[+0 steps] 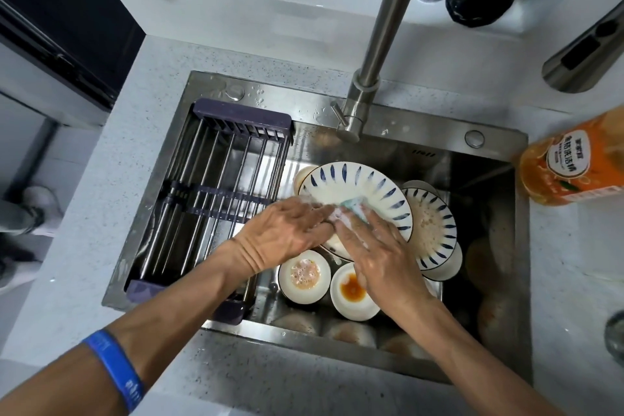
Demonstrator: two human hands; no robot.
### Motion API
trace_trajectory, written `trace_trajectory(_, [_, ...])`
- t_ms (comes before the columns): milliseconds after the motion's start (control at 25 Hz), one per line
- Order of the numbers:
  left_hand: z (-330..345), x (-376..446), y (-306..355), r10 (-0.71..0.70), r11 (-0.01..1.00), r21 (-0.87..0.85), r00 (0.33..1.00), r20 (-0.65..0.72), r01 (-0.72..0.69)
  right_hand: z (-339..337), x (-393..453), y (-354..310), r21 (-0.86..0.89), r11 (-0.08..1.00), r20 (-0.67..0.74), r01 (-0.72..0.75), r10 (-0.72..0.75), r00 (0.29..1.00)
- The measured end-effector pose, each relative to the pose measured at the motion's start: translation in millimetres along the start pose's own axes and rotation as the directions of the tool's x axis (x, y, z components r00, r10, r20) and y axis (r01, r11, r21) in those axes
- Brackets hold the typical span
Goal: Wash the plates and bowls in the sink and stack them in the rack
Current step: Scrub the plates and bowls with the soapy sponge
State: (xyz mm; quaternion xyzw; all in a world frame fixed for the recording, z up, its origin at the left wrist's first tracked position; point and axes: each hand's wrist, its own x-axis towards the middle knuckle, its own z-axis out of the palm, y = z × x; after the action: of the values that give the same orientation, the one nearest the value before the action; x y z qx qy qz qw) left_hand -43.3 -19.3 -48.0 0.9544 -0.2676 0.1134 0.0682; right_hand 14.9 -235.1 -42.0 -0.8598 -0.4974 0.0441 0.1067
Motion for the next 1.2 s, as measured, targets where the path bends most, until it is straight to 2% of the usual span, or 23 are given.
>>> trace_trajectory(80, [4.7,-6.7,-0.1,0.002,0.999,0.038,1.0,-0.029,0.0,-9.8,1.6,5.2,0.231,0.972,0.101,-0.033,0.01,0.995])
trace_trajectory(160, [6.9,-14.7,5.4,-0.003,0.999,0.047,0.999,-0.038,0.005,-21.0,6.9,2.3,0.444,0.86,0.239,-0.251,0.156,0.958])
trace_trajectory(240, [10.2,-17.5,12.5,-0.027,0.998,0.063,0.999,-0.038,0.03,-24.1,16.9,-7.5,0.395,0.828,0.259,-0.397,0.314,0.914])
trace_trajectory(280, [11.6,-17.0,16.6,-0.067,0.996,0.052,0.997,-0.041,0.069,-25.0,21.6,-12.6,0.334,0.84,0.224,-0.427,0.369,0.902])
trace_trajectory(320, [14.0,-15.9,20.1,-0.125,0.992,0.012,0.991,-0.052,0.126,-25.8,24.6,-16.7,0.286,0.86,0.128,-0.422,0.402,0.907])
trace_trajectory(400, [15.1,-12.7,27.7,-0.236,0.97,-0.087,0.969,-0.078,0.229,-31.6,28.7,-21.2,0.281,0.873,-0.126,-0.399,0.446,0.886])
trace_trajectory(480, [15.9,-13.4,34.9,-0.305,0.941,-0.172,0.95,-0.068,0.29,-33.1,28.7,-19.5,0.371,0.845,-0.323,-0.384,0.505,0.8])
trace_trajectory(520, [14.5,-12.8,39.0,-0.362,0.911,-0.233,0.931,-0.05,0.342,-33.8,27.9,-18.3,0.429,0.821,-0.373,-0.376,0.54,0.755])
trace_trajectory(560, [14.5,-12.2,44.0,-0.464,0.849,-0.302,0.885,-0.035,0.433,-32.9,27.8,-16.8,0.492,0.791,-0.389,-0.364,0.574,0.721])
trace_trajectory(600, [12.2,-9.2,49.9,-0.618,0.711,-0.427,0.786,-0.001,0.559,-31.3,26.7,-17.0,0.556,0.751,-0.373,-0.356,0.608,0.701])
trace_trajectory(640, [11.6,-3.5,55.7,-0.777,0.466,-0.592,0.624,0.082,0.658,-26.8,24.2,-18.5,0.609,0.706,-0.336,-0.361,0.642,0.689])
trace_trajectory(680, [11.0,3.7,60.3,-0.866,0.138,-0.747,0.445,0.228,0.65,-20.8,20.3,-23.1,0.653,0.656,-0.278,-0.378,0.673,0.686])
trace_trajectory(720, [9.8,10.2,63.8,-0.874,-0.168,-0.826,0.305,0.377,0.539,-14.0,16.8,-29.1,0.694,0.6,-0.203,-0.397,0.693,0.692])
trace_trajectory(760, [9.5,15.3,66.3,-0.856,-0.361,-0.839,0.211,0.471,0.407,-6.0,16.1,-32.7,0.728,0.544,-0.113,-0.417,0.695,0.71])
trace_trajectory(800, [9.8,19.1,68.6,-0.829,-0.486,-0.83,0.156,0.537,0.274,3.1,18.6,-32.2,0.744,0.513,-0.032,-0.429,0.668,0.744])
trace_trajectory(880, [8.0,26.3,72.1,-0.777,-0.621,-0.784,0.145,0.613,-0.016,14.6,26.8,-24.4,0.735,0.531,0.066,-0.422,0.563,0.824])
trace_trajectory(960, [5.9,31.6,72.2,-0.743,-0.669,-0.725,0.136,0.656,-0.162,20.3,24.1,-20.2,0.709,0.54,0.11,-0.454,0.551,0.827])
trace_trajectory(1040, [3.6,32.4,71.5,-0.724,-0.689,-0.699,0.138,0.676,-0.192,20.1,12.7,-28.0,0.677,0.558,0.102,-0.48,0.575,0.812])
trace_trajectory(1120, [3.6,30.8,73.7,-0.703,-0.711,-0.674,0.176,0.689,-0.2,17.8,12.5,-33.2,0.683,0.586,0.076,-0.437,0.538,0.84])
trace_trajectory(1200, [5.6,30.1,76.0,-0.697,-0.717,-0.675,0.197,0.69,-0.173,15.4,30.6,-20.2,0.72,0.484,0.137,-0.497,0.603,0.786])
